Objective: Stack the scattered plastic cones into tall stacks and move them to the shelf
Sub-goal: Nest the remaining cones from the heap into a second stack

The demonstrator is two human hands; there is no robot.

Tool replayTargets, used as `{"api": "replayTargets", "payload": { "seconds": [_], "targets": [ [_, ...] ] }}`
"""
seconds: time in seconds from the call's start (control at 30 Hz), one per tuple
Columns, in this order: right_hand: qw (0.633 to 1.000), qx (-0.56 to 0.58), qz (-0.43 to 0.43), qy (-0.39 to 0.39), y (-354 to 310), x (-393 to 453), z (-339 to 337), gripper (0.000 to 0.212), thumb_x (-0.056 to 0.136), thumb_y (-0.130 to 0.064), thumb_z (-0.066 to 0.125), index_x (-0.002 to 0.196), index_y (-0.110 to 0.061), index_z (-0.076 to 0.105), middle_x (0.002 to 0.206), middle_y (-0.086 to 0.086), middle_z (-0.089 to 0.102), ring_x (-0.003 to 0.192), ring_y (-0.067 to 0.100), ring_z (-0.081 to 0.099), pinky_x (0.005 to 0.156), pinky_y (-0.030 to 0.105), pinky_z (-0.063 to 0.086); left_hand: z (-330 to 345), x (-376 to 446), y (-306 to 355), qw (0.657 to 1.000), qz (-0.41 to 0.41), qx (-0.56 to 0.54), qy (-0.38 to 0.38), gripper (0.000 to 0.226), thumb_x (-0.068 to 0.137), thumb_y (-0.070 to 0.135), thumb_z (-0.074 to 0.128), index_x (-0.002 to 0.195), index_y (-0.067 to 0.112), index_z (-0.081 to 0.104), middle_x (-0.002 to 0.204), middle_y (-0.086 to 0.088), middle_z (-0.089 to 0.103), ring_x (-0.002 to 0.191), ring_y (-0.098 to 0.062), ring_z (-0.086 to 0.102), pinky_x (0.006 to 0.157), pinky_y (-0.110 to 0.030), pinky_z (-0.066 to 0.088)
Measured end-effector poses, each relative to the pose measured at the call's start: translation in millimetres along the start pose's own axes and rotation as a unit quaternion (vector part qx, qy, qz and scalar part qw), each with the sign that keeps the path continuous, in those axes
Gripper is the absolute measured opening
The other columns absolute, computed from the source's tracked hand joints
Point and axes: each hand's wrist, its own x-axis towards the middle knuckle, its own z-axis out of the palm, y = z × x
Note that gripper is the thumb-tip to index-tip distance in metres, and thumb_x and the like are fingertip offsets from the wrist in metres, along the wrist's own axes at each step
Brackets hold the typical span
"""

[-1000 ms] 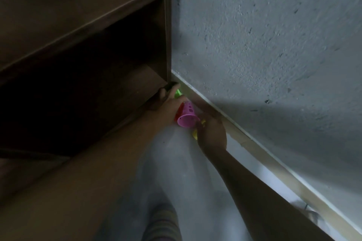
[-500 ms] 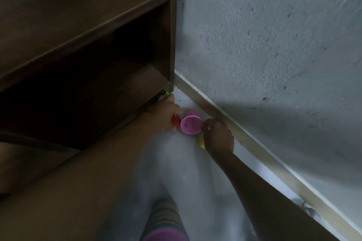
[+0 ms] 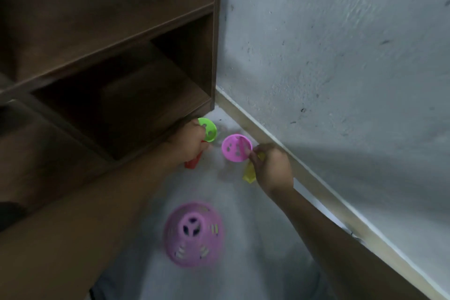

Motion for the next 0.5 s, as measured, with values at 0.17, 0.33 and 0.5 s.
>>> {"api": "replayTargets", "payload": {
  "seconds": [0.17,0.33,0.5],
  "targets": [
    [0.998,0.044,-0.036,0.037,-5.7,-25.2,-27.8,0.018,0.094,-0.033,0.065,0.091,-0.017,0.073,0.096,0.006,0.070,0.086,0.027,0.067,0.075,0.038,0.054,-25.2,-39.3,16.8,1.000,0.008,-0.017,0.018,0.037,0.099,0.030,0.061,0.110,-0.005,0.066,0.124,-0.025,0.061,0.122,-0.036,0.052,0.098,-0.031,0.030],
    [0.996,0.053,-0.067,0.039,-23.5,-55.9,-63.0,0.019,0.091,-0.037,0.065,0.076,-0.026,0.068,0.082,-0.007,0.069,0.078,0.018,0.066,0.070,0.033,0.053,-66.1,-85.9,27.4,0.999,0.023,-0.006,0.033,0.033,0.096,0.030,0.065,0.091,-0.002,0.067,0.107,-0.024,0.062,0.104,-0.037,0.057,0.082,-0.035,0.037],
    [0.988,0.025,-0.139,0.058,-45.2,-81.9,-100.6,0.019,0.088,-0.038,0.068,0.071,-0.034,0.061,0.087,-0.007,0.066,0.083,0.022,0.064,0.068,0.032,0.049,-117.5,-133.8,44.3,0.997,0.023,0.041,0.065,0.031,0.098,0.038,0.062,0.081,0.011,0.061,0.103,-0.010,0.054,0.088,-0.023,0.052,0.079,-0.028,0.037]
  ]
}}
